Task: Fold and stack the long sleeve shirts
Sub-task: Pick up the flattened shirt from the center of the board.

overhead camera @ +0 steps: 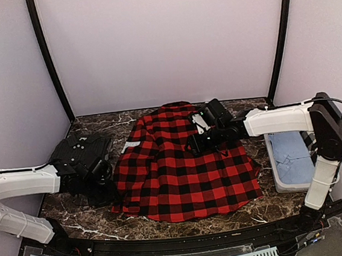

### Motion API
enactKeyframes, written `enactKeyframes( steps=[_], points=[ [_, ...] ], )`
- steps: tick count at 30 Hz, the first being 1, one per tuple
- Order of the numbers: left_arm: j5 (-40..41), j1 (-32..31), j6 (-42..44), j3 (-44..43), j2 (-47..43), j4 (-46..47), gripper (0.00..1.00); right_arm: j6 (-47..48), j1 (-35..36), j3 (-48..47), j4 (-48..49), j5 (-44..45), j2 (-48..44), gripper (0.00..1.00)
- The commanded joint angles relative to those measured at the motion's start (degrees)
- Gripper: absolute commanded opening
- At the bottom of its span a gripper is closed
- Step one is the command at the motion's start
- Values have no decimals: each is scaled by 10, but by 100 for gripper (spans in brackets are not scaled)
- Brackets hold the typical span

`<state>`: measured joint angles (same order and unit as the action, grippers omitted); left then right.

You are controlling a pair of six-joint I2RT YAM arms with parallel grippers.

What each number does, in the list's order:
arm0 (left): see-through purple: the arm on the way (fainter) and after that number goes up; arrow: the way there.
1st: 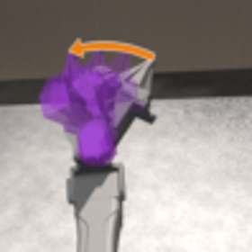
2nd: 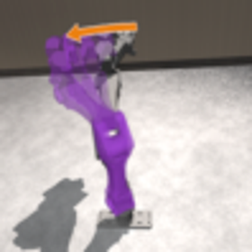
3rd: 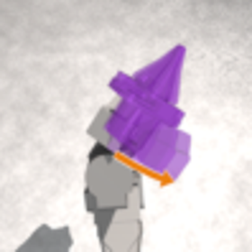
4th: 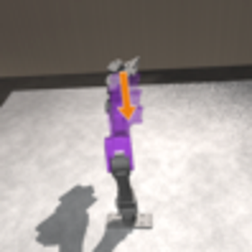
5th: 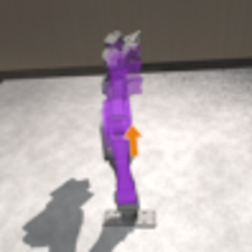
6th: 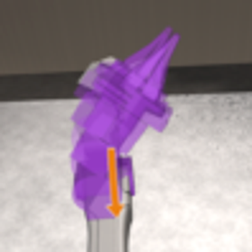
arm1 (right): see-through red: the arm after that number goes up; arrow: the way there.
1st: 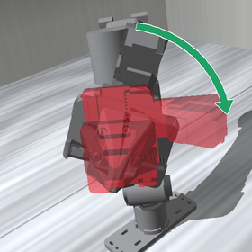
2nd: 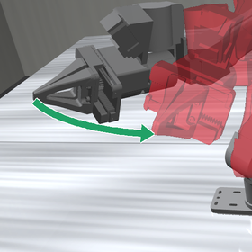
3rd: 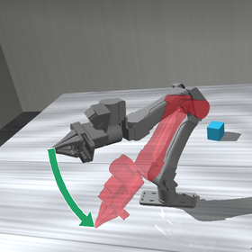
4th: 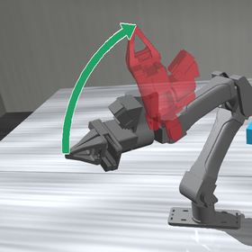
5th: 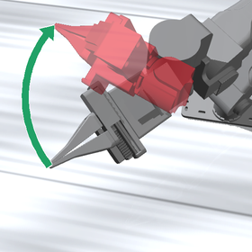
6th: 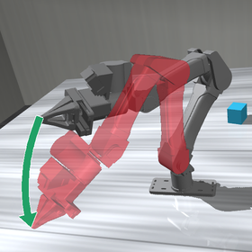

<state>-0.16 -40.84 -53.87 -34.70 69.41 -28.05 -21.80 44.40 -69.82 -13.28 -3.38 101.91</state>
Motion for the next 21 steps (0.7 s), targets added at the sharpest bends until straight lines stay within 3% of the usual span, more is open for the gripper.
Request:
enactKeyframes(
  steps=[1, 5, 10, 13, 21],
  points=[
    [18, -21, -24, 15, 26, -9, 48, -9, 10, 8, 19, 11, -5, 58],
    [24, -32, -32, 22, 48, 5, 42, -9, 12, 12, 18, 20, -3, 58],
    [44, -33, -38, 22, 52, 4, 14, -10, 12, 18, 17, 23, -4, 58],
    [75, -33, -42, 4, 31, -17, 2, -9, 12, 19, 17, 26, -6, 58],
    [230, -31, -18, -129, -46, -125, 0, -6, 13, 22, 16, 28, -2, 58]
  ],
)
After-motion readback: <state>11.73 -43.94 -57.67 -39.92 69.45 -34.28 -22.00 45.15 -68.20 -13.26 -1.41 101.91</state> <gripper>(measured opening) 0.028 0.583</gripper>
